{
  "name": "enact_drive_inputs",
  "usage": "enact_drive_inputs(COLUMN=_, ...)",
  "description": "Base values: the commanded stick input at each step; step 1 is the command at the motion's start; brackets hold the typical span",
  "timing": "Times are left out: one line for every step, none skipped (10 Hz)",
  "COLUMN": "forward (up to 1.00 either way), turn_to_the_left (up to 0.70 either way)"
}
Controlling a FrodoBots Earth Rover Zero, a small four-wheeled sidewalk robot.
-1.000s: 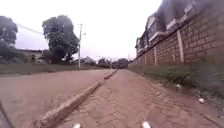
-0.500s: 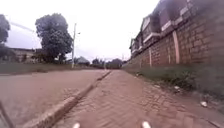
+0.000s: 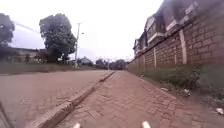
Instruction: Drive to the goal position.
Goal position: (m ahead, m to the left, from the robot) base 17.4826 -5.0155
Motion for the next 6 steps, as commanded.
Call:
enact_drive_inputs(forward=0.5, turn_to_the_left=-0.18)
enact_drive_inputs(forward=0.5, turn_to_the_left=-0.21)
enact_drive_inputs(forward=0.5, turn_to_the_left=-0.19)
enact_drive_inputs(forward=0.5, turn_to_the_left=-0.18)
enact_drive_inputs(forward=0.5, turn_to_the_left=-0.1)
enact_drive_inputs(forward=0.5, turn_to_the_left=-0.5)
